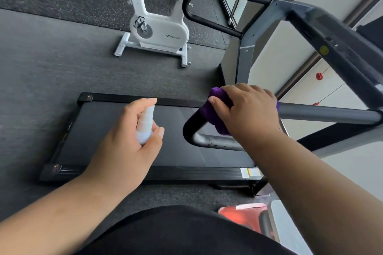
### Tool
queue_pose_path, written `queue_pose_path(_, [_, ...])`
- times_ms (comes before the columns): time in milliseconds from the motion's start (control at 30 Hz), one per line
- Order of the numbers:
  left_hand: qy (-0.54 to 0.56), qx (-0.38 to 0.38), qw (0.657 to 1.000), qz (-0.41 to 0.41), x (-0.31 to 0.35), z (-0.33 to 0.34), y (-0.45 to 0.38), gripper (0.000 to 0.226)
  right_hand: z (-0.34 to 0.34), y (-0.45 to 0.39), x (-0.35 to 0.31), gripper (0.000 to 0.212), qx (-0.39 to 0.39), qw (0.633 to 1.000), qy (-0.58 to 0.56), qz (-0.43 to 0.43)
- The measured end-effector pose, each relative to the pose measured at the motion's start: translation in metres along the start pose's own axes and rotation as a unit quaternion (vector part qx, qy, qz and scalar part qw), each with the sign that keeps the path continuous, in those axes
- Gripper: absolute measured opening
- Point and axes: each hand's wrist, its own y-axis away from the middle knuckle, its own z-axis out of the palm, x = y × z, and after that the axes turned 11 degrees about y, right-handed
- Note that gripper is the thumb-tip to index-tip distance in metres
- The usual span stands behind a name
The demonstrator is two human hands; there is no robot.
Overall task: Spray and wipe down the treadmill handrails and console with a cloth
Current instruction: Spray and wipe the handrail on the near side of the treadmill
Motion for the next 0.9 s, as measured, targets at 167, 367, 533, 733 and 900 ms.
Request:
queue_pose_path(167, [-0.001, -0.020, 1.000, -0.011, -0.009, -0.005, 0.003, 0.047, 0.017, 0.003, -0.049, 0.032, -0.051, 0.967, 0.144, -0.204])
queue_pose_path(367, [-0.014, -0.035, 0.999, 0.014, -0.011, -0.002, 0.006, 0.051, 0.039, 0.025, -0.096, 0.017, -0.169, 0.861, 0.273, -0.395])
queue_pose_path(533, [-0.011, -0.049, 0.998, 0.026, -0.012, -0.002, 0.011, 0.048, 0.007, -0.008, -0.082, 0.025, -0.172, 0.937, 0.168, -0.252])
queue_pose_path(733, [-0.005, -0.045, 0.999, 0.023, -0.013, -0.002, 0.011, 0.047, -0.023, -0.024, -0.031, 0.047, -0.193, 0.979, 0.067, -0.025])
queue_pose_path(900, [-0.009, -0.042, 0.999, 0.022, -0.012, 0.001, 0.009, 0.050, 0.005, 0.001, -0.090, 0.028, -0.183, 0.915, 0.247, -0.262])
